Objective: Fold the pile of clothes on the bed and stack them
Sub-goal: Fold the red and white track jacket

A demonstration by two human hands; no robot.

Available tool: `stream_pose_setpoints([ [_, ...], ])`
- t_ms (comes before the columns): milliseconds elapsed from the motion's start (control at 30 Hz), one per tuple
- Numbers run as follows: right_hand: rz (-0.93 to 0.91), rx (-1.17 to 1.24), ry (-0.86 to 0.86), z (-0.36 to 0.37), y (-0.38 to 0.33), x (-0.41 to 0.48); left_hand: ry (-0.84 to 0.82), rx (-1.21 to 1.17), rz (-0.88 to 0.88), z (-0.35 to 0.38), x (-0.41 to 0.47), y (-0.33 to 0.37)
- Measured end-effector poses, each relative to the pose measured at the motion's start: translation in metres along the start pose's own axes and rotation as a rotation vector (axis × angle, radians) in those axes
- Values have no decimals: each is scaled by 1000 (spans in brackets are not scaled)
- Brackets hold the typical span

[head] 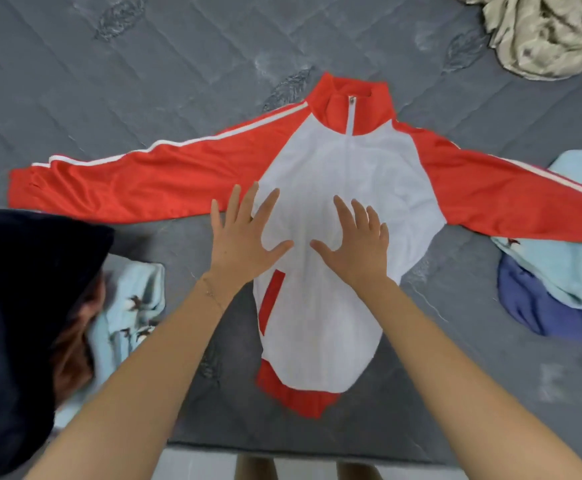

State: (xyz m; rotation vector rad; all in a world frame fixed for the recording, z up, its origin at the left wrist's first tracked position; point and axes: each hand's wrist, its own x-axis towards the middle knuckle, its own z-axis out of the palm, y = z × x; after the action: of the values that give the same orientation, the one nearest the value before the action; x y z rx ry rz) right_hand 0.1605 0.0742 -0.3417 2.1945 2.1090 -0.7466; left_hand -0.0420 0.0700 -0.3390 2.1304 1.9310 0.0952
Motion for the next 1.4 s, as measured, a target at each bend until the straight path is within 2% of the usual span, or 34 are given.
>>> stream_pose_setpoints([
  [100,22,15,-51,4,31,-31,-87,-54,-99,16,-31,26],
  [200,134,100,-71,15,62,-62,-195,-133,-213,35,-63,42],
  [333,354,259,-114,37,96,-92,-281,-444,-531,65,-103,50],
  [467,378,339,-121,55,111,-107,-116,-757,-639,78,-120,52],
  [633,308,914,-7,67,101,-113,-61,-1085,-901,86,-130,63],
  [733,491,1277,22,64,93,-115,-144,-1156,-864,90,-145,63],
  [867,577,1443,3,66,89,-116,-250,-1236,-757,94,-167,61],
  [933,597,1539,-64,70,85,-122,-268,-1240,-729,94,-178,57],
  [1000,628,1670,-214,72,82,-128,-287,-1203,-681,93,-189,53],
  [1100,638,1748,-410,69,75,-132,-229,-1185,-598,91,-205,50],
  [1200,686,1830,-448,70,67,-134,-104,-1180,-603,89,-214,47],
  [1267,723,1834,-429,73,61,-134,-4,-1121,-609,90,-217,43],
  [1400,686,1424,-224,80,55,-142,128,-1056,-639,86,-219,36],
])
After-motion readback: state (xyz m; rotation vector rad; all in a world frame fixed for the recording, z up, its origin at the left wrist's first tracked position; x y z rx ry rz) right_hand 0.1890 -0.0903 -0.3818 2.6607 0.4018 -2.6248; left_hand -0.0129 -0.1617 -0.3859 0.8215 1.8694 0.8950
